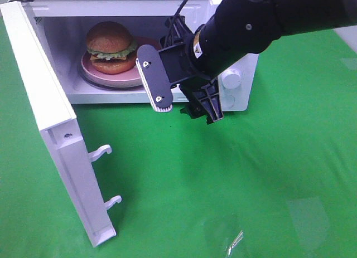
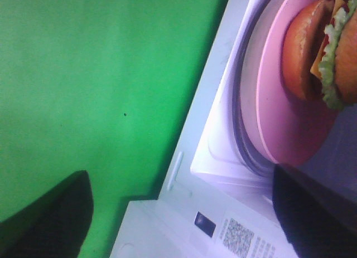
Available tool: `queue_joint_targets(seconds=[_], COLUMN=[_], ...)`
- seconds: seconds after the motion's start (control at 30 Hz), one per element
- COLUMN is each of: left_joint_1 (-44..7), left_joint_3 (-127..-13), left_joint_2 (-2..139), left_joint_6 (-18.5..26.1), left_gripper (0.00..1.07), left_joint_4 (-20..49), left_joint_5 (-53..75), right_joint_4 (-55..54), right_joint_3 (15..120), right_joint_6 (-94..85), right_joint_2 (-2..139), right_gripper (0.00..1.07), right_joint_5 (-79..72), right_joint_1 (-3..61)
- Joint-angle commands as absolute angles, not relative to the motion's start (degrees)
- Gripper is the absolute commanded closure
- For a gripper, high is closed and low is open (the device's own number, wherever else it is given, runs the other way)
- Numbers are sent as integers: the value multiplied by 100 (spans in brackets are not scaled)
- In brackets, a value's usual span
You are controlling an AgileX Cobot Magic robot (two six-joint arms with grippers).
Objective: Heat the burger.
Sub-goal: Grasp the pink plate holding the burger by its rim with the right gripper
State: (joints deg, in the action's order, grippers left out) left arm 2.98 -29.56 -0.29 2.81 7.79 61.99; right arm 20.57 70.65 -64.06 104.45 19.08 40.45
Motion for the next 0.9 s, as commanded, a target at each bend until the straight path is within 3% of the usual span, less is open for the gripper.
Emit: queue_joint_targets(seconds=[0.03, 0.9], left_joint_1=[298, 298], left_joint_3=[-2951, -2951], left_joint_2=[-115, -115], left_joint_6=[275, 275], left_gripper=[7, 7], left_joint_4=[791, 791], left_joint_5=[6131, 6131], right_joint_4=[2154, 2212], right_joint_3=[7259, 9717], right_joint_6=[-6325, -6131], right_joint_2=[10600, 12829], right_gripper=[24, 28], right_joint_5=[1845, 1908], right_joint_1=[4085, 4085])
